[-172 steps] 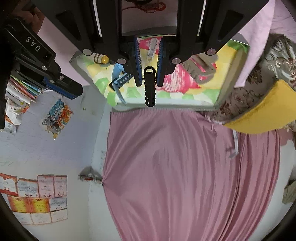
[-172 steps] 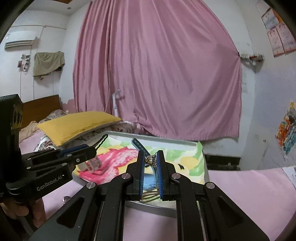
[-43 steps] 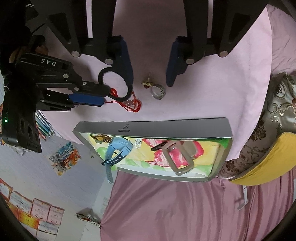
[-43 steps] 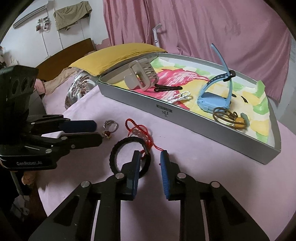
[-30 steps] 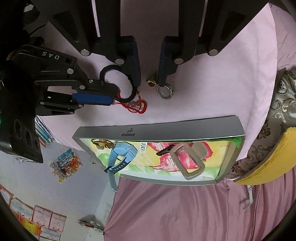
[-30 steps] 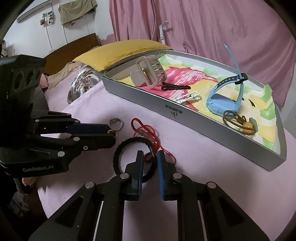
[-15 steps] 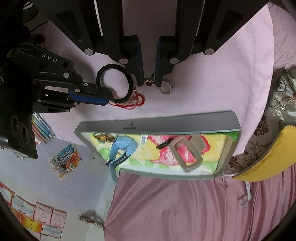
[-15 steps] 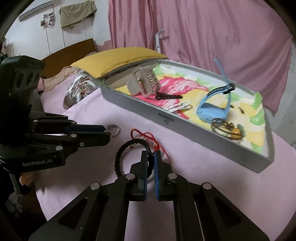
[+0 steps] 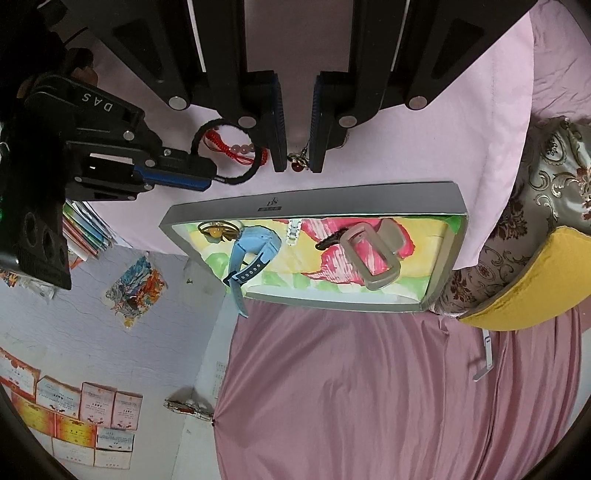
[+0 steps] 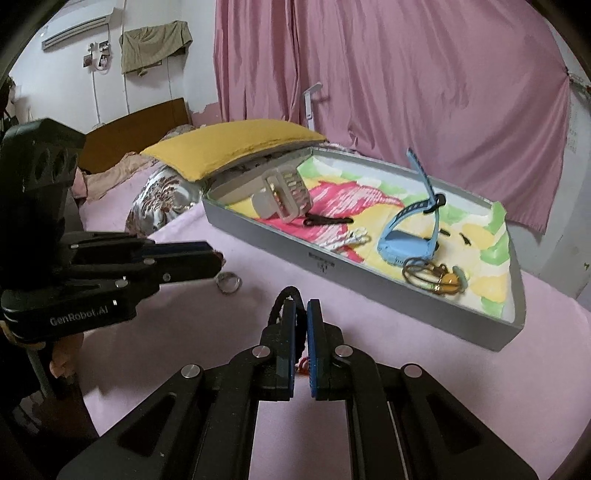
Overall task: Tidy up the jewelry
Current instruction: 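Carry the charm into the tray with the left tool while the right tool drops the black ring there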
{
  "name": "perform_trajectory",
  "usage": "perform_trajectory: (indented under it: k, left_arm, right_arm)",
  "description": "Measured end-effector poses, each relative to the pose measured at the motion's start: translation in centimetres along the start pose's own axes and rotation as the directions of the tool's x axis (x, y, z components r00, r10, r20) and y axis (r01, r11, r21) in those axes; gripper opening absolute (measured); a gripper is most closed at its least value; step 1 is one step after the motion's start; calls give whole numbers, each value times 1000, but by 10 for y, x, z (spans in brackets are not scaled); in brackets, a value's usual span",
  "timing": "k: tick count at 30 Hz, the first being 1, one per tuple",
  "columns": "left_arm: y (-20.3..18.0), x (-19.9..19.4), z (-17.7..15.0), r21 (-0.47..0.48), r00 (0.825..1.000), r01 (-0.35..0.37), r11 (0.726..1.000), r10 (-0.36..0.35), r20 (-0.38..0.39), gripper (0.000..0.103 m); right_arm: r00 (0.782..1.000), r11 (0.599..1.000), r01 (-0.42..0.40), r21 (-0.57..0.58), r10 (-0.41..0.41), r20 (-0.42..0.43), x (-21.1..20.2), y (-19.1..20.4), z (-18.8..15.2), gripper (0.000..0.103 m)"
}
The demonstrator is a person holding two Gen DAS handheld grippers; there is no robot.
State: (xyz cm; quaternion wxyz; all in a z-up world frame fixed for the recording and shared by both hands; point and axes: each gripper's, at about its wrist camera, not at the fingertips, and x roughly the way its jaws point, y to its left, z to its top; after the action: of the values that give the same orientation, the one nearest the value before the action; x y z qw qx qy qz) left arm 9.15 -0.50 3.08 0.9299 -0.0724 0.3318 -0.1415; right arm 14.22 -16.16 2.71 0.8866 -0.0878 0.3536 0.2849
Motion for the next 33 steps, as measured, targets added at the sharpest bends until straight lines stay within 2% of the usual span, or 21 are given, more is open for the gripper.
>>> perform_trajectory:
  k: [3, 8, 12, 15, 20, 24, 27, 29, 33]
  left_arm:
    - [0, 0, -1, 0, 1000, -1, 1000, 1, -6, 12]
    - [-1, 0, -1, -7, 1000, 2, 1000, -2, 7, 11]
    - [-2, -3, 4, -24, 998, -9, 1000, 10, 60, 12]
    - [-5, -5, 11, -32, 992, -41, 999, 44, 122, 11]
    - [-9, -7, 28, -46, 965, -85, 995, 94, 243, 11]
    - [-11, -5, 40, -62, 932, -117, 991, 131, 339, 11]
    - [-13, 0, 46, -55, 908, -143, 988, 153, 389, 11]
    - [-15, 6, 49, -49, 900, -158, 986, 164, 404, 12]
    - [-18, 17, 54, -36, 900, -167, 985, 168, 402, 12]
  right_arm:
    - [1000, 1000, 0, 13, 0, 5, -1, -2, -3, 5]
    - [997, 999, 15, 41, -18, 75, -14, -9, 1, 5]
    - [988, 999, 32, 39, -38, 151, -23, -8, 7, 5]
    - [968, 998, 47, 49, -57, 243, -34, -8, 13, 5]
    - [914, 994, 85, 61, -103, 394, -48, -7, 23, 5]
    - [873, 987, 131, 91, -158, 461, -49, -10, 28, 5]
    - [859, 980, 152, 129, -196, 474, -47, -16, 30, 5]
    - [856, 975, 162, 149, -214, 470, -44, -19, 32, 5]
    - [859, 967, 178, 182, -243, 450, -34, -28, 34, 5]
